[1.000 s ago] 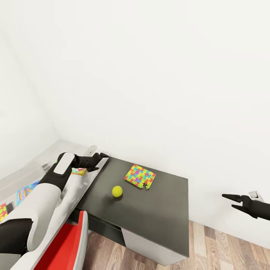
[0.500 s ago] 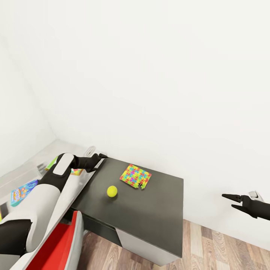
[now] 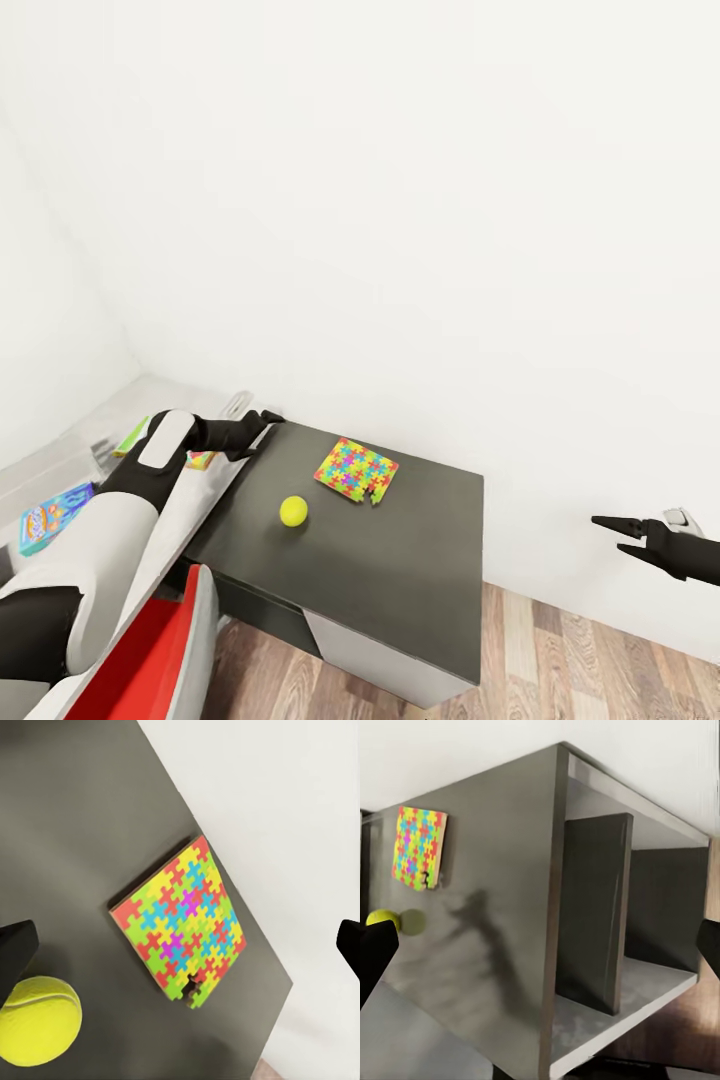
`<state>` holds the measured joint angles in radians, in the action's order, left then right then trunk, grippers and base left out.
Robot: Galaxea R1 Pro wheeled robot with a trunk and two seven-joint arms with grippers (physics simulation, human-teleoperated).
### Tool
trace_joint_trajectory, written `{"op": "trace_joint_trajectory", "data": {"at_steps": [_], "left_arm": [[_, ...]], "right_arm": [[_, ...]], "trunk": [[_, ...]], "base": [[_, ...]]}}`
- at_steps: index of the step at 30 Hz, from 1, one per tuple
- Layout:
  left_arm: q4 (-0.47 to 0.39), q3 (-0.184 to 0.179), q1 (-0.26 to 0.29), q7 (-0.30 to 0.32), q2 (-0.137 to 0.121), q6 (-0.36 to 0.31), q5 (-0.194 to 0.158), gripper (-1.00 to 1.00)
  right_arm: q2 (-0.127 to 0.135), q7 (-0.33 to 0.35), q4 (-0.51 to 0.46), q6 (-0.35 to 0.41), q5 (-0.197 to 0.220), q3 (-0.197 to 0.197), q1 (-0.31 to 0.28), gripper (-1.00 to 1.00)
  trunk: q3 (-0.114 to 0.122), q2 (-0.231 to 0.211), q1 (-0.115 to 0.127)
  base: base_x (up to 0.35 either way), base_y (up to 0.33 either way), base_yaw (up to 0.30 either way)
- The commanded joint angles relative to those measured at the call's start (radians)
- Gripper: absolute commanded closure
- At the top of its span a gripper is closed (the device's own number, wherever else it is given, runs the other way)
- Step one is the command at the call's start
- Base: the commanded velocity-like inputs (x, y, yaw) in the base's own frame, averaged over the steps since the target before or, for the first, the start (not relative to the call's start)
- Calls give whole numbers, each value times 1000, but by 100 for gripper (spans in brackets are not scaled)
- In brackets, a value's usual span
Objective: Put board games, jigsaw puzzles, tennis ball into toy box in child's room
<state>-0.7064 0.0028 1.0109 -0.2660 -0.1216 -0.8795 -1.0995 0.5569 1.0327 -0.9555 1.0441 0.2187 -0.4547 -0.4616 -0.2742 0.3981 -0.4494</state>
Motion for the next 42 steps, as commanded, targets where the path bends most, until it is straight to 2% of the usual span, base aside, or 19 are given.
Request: {"op": "trace_joint_trajectory", "data": {"at_steps": [1, 22, 42], "left_arm": [[-1, 0, 1, -10, 0, -3, -11, -100], [-2, 0, -1, -9, -6, -1, -11, -100], [-2, 0, -2, -10, -12, -1, -11, -100]], "right_arm": [[0, 6, 0, 3, -4, -1, -1, -100], [0, 6, -1, 3, -4, -2, 0, -100], [0, 7, -2, 3, -4, -2, 0, -100]], "trunk": [[-2, 2, -1], [-2, 2, -1], [-2, 2, -1]], "base": [[0, -2, -182], [0, -7, -60], [0, -224, -3]]}}
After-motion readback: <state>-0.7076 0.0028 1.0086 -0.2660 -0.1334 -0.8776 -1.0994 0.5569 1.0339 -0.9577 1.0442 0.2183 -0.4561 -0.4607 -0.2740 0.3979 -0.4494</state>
